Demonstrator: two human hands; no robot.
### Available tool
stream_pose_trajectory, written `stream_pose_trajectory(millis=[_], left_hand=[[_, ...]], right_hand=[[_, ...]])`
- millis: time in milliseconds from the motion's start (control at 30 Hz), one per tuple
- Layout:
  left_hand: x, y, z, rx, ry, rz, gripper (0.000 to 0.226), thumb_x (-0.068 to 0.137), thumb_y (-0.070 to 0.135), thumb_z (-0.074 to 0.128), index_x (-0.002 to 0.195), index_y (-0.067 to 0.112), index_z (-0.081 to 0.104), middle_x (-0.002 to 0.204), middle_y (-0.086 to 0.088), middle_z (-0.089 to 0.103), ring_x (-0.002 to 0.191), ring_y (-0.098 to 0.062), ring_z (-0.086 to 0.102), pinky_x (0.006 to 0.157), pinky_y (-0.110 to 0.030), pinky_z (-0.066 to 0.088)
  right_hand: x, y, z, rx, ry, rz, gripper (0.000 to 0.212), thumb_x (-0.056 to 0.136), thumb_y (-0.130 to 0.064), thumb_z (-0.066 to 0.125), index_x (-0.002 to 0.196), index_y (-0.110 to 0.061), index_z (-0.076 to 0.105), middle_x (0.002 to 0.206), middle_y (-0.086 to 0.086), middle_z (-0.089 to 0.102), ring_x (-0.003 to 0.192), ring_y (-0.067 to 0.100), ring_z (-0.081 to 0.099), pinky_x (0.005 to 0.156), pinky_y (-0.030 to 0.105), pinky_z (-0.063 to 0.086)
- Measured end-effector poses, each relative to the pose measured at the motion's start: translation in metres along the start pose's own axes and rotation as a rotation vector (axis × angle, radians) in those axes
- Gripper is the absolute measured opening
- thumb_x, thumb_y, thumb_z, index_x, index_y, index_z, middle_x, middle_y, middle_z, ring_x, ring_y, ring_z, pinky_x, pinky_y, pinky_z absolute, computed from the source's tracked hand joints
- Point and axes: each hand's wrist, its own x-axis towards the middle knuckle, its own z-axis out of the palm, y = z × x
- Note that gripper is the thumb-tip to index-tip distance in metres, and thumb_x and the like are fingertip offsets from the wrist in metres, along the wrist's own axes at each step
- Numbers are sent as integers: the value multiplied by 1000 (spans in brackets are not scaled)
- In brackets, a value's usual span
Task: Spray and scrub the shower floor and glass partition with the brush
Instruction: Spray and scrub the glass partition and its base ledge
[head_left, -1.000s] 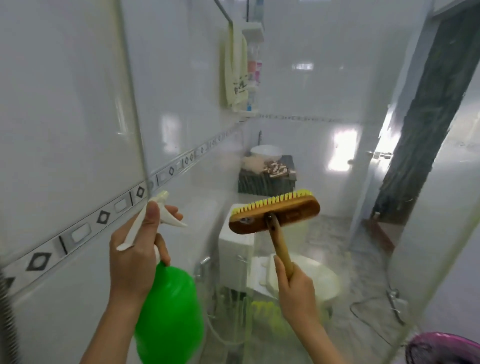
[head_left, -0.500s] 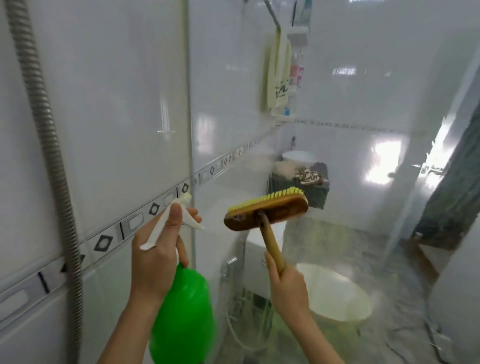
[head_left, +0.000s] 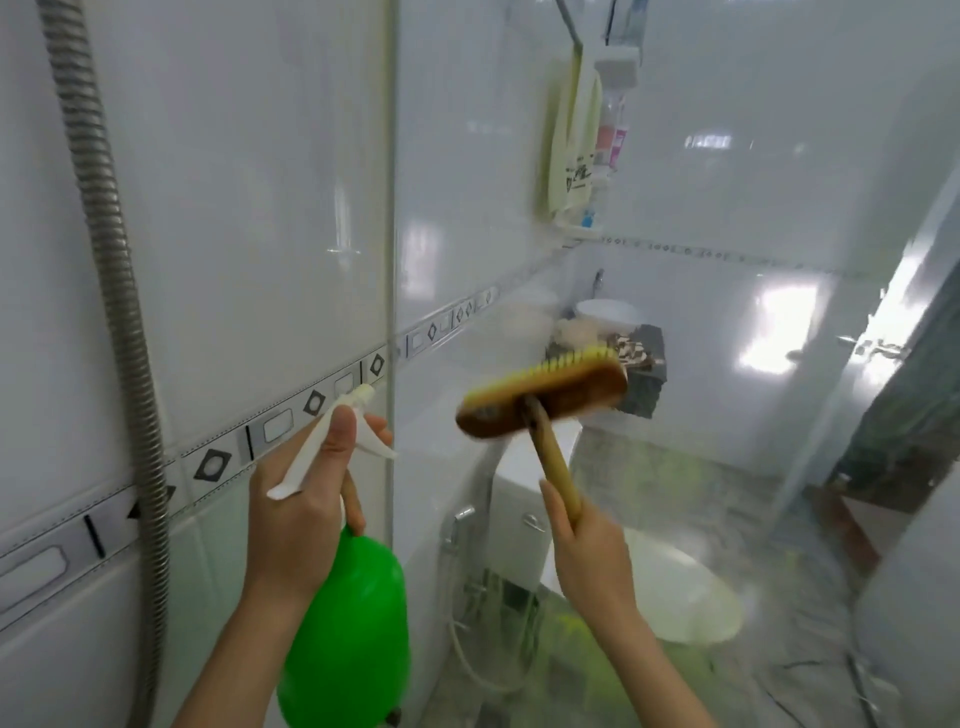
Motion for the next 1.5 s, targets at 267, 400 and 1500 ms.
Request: stream_pose_trajectory(millis=[267,400,1500], left_hand=[[-5,8,41,-45,-54,15,50,92,64,46,90,25,78,82,-24,72,40,-25,49,42,-22,42],[-10,12,62,-37,-73,20,56,89,68,44,89,24,78,79,-24,72,39,-23,50,48,-28,45],[-69,-18,165,19,-322,-158,53,91,59,60,72,11,74,58,-4,68,35,-8,47,42,-24,40]], right_hand=[[33,-1,-56,113,145,-98,65,82,-72,34,67,-12,53,54,0,51,47,13,48,46,31,40],[-33,63,-58,4,160,128,57,75,-72,31,60,-20,49,54,-2,54,51,14,53,50,35,43],[21,30,-216,290,415,11,59,82,-69,33,54,-18,38,48,3,34,42,17,35,45,28,31]])
